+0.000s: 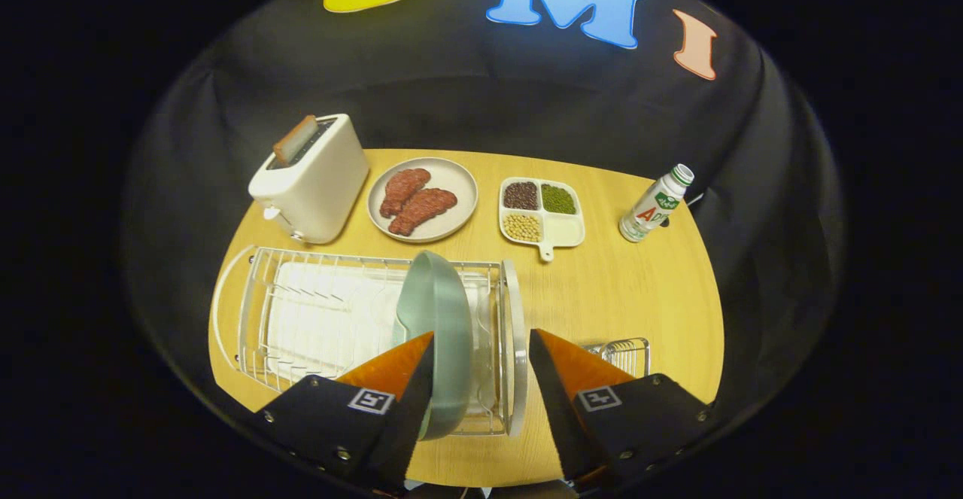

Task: Take the plate from the dish rack, then take the spoon from the basket and place it into the plate.

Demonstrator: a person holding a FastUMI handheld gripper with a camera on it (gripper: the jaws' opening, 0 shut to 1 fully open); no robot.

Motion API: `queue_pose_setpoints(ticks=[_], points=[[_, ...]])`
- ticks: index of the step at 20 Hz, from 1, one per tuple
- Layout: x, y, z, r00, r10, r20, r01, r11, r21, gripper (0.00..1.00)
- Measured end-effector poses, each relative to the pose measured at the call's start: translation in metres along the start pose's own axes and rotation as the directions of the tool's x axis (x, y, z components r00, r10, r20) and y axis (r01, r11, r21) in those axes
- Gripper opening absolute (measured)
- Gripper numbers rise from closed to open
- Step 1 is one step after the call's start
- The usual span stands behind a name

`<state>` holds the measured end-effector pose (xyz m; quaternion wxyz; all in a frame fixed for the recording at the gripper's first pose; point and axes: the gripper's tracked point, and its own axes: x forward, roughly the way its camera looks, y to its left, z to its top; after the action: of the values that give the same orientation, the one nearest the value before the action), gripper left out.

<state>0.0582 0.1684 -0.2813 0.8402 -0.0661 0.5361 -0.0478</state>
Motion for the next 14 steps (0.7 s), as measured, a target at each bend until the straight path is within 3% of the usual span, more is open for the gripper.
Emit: queue_pose_setpoints(ticks=[1,3,4,10,14], points=[[0.003,0.001,-0.003,0.999,-0.04,-0.008,0.04,0.999,-0.004,0.68],[0.005,0.007,-0.004,0.995,-0.095,-0.012,0.095,0.995,-0.004,0.42],[0.004,0.007,-0.003,0.992,-0.126,-0.005,0.126,0.992,-0.007,0.22],[0.0,0.02,0.003,0.983,-0.184,0.028,0.186,0.979,-0.079,0.08],[-0.007,0.018,0.008,0.98,-0.195,0.028,0.197,0.977,-0.08,0.08]])
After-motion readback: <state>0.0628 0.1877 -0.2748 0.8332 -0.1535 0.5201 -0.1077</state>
